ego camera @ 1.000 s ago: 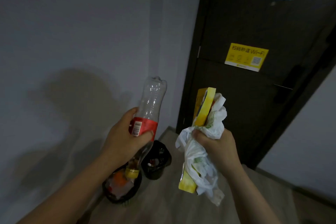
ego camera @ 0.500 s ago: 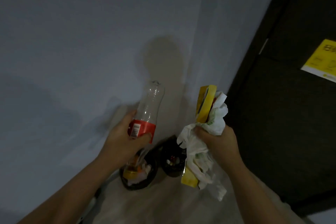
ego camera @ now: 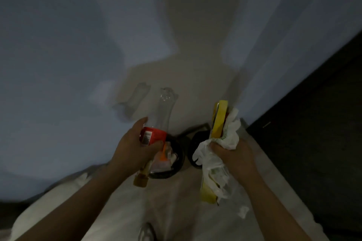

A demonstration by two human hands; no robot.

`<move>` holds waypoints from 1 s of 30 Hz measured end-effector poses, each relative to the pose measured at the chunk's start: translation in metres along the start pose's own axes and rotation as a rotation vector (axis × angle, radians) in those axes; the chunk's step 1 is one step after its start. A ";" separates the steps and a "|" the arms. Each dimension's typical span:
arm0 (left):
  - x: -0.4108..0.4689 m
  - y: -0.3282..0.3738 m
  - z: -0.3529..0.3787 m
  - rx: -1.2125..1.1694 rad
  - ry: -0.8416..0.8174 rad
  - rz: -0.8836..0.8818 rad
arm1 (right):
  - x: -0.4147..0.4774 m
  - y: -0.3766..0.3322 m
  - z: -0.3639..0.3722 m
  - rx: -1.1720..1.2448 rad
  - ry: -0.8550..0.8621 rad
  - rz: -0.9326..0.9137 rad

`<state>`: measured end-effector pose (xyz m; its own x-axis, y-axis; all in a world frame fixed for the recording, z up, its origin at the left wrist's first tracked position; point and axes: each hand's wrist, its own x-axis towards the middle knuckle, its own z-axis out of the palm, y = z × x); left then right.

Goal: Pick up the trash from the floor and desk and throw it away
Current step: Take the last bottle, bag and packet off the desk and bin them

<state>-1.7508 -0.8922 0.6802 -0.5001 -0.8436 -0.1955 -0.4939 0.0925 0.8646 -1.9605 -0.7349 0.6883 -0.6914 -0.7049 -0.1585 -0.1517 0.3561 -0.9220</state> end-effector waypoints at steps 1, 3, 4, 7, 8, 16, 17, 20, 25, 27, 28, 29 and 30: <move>0.005 -0.011 0.003 0.002 0.001 -0.022 | 0.006 0.008 0.007 -0.017 -0.023 0.016; 0.012 -0.033 0.010 0.000 0.000 -0.067 | 0.017 0.026 0.020 -0.076 -0.058 0.041; 0.014 -0.045 0.014 0.001 -0.003 -0.094 | 0.023 0.035 0.026 -0.103 -0.075 0.049; 0.017 -0.077 0.028 0.023 -0.002 -0.184 | 0.040 0.062 0.043 -0.146 -0.128 0.089; 0.017 -0.086 0.033 0.037 0.001 -0.214 | 0.045 0.071 0.047 -0.169 -0.145 0.101; 0.022 -0.139 0.077 0.064 0.059 -0.365 | 0.094 0.145 0.077 -0.297 -0.307 0.126; 0.023 -0.145 0.084 0.047 0.068 -0.391 | 0.099 0.152 0.080 -0.295 -0.333 0.133; 0.027 -0.161 0.103 0.061 0.080 -0.442 | 0.114 0.172 0.088 -0.287 -0.388 0.139; 0.039 -0.196 0.132 0.082 0.125 -0.519 | 0.145 0.206 0.109 -0.348 -0.511 0.126; 0.046 -0.214 0.140 0.077 0.137 -0.559 | 0.158 0.223 0.123 -0.400 -0.548 0.104; 0.050 -0.224 0.144 0.068 0.148 -0.568 | 0.165 0.230 0.132 -0.427 -0.563 0.088; 0.055 -0.234 0.147 0.062 0.161 -0.571 | 0.171 0.237 0.141 -0.450 -0.577 0.075; 0.060 -0.243 0.150 0.063 0.173 -0.569 | 0.178 0.245 0.151 -0.474 -0.590 0.062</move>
<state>-1.7673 -0.8856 0.3887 -0.0237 -0.8432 -0.5370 -0.6939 -0.3729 0.6160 -2.0140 -0.8654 0.3813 -0.2364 -0.8387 -0.4906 -0.5044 0.5375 -0.6758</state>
